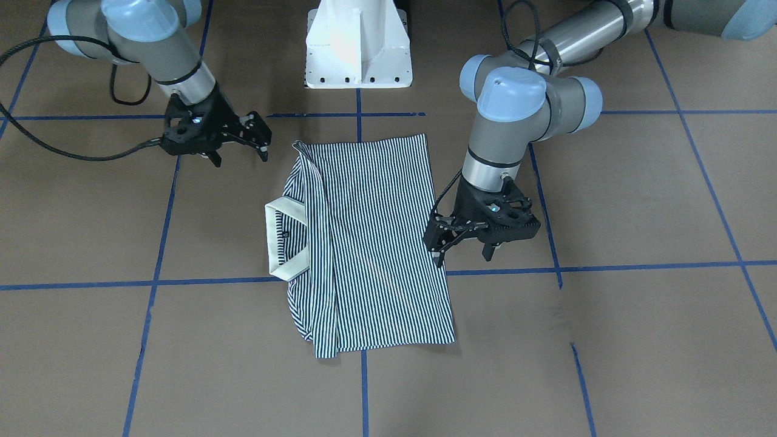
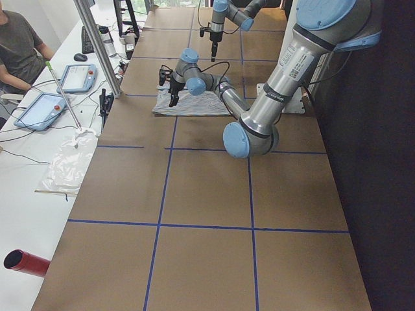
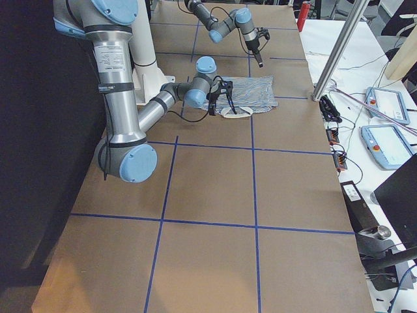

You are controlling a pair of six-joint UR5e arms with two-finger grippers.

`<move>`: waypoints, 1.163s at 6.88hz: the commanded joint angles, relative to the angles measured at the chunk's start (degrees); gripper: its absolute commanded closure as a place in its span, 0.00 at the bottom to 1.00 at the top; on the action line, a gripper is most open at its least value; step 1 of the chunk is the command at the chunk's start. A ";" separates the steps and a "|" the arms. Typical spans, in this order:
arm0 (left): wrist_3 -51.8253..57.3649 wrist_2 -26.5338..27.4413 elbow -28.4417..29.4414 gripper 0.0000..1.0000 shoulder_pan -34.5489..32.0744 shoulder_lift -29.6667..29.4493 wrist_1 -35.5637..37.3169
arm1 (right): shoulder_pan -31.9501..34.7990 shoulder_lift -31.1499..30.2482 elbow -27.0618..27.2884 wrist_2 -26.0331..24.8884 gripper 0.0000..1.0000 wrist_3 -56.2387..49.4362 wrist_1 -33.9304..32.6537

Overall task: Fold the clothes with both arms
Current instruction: 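Release and raise the left gripper while the right gripper moves to the collar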

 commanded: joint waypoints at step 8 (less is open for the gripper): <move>-0.18 -5.97 -15.36 0.00 0.07 8.25 11.57 | -10.19 12.48 -12.25 -6.00 0.00 -8.26 -14.48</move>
